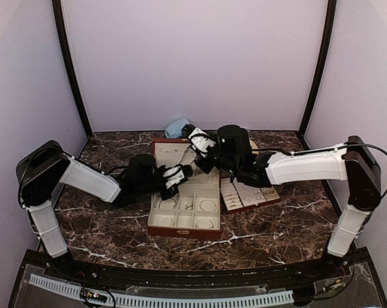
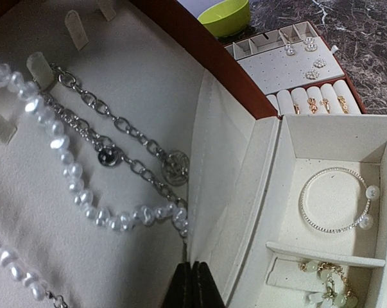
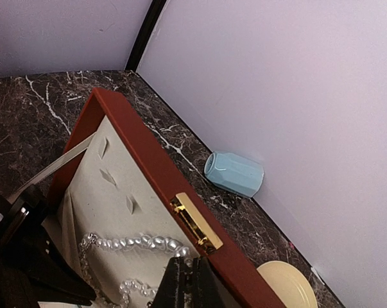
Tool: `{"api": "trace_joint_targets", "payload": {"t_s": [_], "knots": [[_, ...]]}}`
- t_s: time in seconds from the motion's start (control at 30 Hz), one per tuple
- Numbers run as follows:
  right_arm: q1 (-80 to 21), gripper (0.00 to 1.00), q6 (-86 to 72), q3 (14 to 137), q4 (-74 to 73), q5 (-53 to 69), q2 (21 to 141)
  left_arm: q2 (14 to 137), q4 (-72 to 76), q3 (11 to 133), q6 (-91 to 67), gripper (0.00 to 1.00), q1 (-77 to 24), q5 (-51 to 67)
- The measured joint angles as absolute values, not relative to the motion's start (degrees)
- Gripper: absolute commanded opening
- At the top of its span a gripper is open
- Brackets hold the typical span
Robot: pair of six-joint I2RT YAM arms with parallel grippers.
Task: Organize the mixed jewelry
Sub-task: Hang the necklace on the necklace hanger.
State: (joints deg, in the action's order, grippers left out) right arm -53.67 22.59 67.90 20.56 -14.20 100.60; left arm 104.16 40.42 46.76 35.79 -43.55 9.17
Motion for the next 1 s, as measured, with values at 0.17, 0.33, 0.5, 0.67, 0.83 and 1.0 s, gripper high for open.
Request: {"api": "trace_joint_targets", "payload": {"t_s": [0.17, 0.33, 0.5, 0.67, 0.83, 1.0], "knots": [[-53.5, 0.00, 21.9, 66.8, 20.0, -14.4, 100.6, 104.2, 40.4, 46.8, 35.8, 0.00, -43.6, 9.0], [-53.5, 0.00, 21.6, 66.8, 20.1, -15.3, 100.6, 104.2, 40.4, 46.8, 35.9, 0.00, -43.6, 8.9], [-53.4, 0.00, 21.1, 67.0, 19.3, -15.3, 100.6, 104.1, 40.4, 46.8, 35.9, 0.00, -43.6, 8.9], [-53.3, 0.00, 20.6, 68.5, 17.8, -15.2, 100.8, 104.1, 40.4, 46.8, 36.0, 0.00, -43.6, 8.9], [-53.3, 0.00, 20.4, 69.5, 16.7, -15.0, 101.6, 104.2, 40.4, 46.8, 36.0, 0.00, -43.6, 8.9], [-53.1, 0.00, 20.2, 70.6, 16.1, -14.8, 102.6, 104.1, 40.4, 46.8, 36.0, 0.00, -43.6, 8.9]]}}
